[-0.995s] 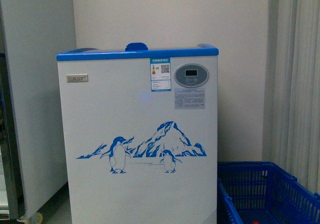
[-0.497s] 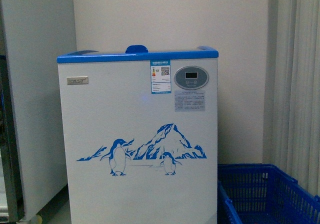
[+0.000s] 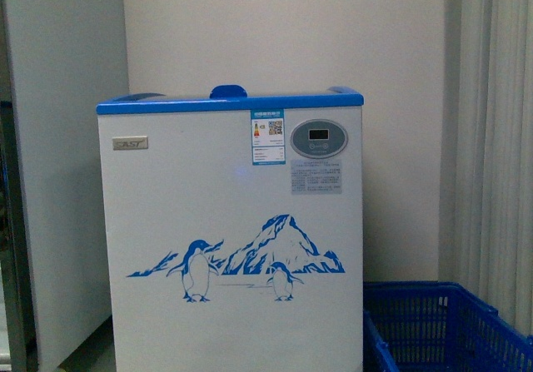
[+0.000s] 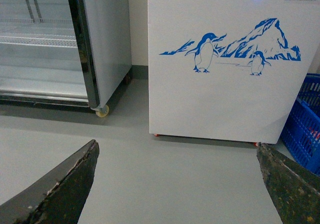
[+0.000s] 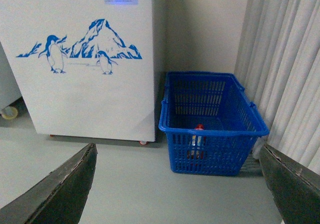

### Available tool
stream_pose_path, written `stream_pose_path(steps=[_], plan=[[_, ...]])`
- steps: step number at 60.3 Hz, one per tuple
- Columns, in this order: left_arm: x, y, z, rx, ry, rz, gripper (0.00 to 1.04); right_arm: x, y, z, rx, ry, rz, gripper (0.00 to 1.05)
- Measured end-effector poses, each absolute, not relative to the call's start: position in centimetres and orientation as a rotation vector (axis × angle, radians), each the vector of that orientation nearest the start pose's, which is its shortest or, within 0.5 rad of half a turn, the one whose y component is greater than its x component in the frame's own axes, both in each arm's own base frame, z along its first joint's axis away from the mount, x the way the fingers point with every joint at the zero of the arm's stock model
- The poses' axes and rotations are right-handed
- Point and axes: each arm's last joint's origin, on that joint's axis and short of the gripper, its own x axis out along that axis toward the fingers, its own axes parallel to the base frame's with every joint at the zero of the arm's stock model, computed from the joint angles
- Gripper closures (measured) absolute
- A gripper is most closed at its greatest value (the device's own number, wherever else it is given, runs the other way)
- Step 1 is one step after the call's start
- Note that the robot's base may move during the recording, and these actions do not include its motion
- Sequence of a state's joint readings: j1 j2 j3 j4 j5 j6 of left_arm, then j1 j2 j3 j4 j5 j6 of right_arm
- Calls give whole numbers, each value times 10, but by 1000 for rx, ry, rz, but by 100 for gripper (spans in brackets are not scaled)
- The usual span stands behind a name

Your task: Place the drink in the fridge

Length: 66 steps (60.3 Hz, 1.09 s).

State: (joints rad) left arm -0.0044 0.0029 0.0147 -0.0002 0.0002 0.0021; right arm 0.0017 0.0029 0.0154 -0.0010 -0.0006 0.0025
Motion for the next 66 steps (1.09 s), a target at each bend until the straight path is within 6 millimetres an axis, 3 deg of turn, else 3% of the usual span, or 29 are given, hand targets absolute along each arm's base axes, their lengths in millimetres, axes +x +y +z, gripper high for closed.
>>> stream_pose_path(steps=[66], plan=[[97, 0, 168, 2, -12, -4, 8, 97, 0, 168, 2, -12, 2, 7]])
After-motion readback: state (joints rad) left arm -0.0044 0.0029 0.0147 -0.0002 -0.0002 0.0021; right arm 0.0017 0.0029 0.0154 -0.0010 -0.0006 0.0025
